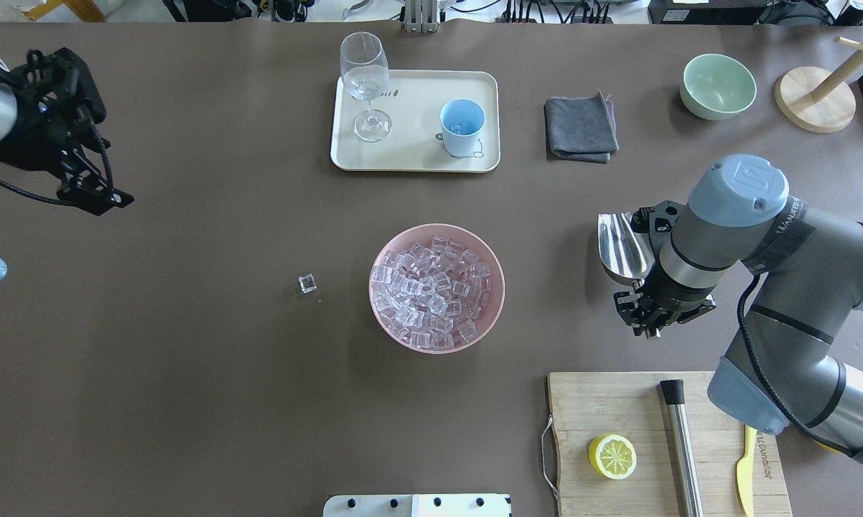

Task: Put ice in cup with scoop
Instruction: 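Lower the scoop onto the table and open the right gripper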

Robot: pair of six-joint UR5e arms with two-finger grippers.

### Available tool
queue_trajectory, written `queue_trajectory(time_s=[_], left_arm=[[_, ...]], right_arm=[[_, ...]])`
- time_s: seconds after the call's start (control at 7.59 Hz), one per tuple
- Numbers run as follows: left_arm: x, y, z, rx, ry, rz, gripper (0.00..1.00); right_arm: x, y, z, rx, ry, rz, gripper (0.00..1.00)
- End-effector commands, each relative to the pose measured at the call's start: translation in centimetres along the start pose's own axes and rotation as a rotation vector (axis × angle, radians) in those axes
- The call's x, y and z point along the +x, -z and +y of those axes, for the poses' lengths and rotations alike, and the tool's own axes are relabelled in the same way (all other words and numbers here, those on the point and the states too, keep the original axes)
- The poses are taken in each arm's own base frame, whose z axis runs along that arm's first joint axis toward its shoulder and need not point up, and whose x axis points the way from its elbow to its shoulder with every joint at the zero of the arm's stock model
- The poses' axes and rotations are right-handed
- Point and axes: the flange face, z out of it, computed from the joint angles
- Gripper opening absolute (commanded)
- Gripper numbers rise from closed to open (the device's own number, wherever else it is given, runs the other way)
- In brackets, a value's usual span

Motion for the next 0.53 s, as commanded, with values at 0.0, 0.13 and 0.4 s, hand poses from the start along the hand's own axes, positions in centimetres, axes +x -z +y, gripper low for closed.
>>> queue_trajectory(time_s=[0.0, 0.13, 0.4], left_arm=[[-6.9, 3.6, 9.2, -0.078, 0.202, -0.093, 0.98], [-8.5, 4.8, 11.8, -0.111, 0.275, -0.113, 0.98], [-11.6, 7.0, 17.8, -0.154, 0.443, -0.103, 0.98]], right_arm=[[2.1, -1.8, 1.3, 0.029, -0.005, -0.057, 0.0], [2.1, -1.8, 1.3, 0.034, -0.014, -0.062, 0.0], [2.2, -2.1, 1.3, 0.031, -0.015, -0.058, 0.0]])
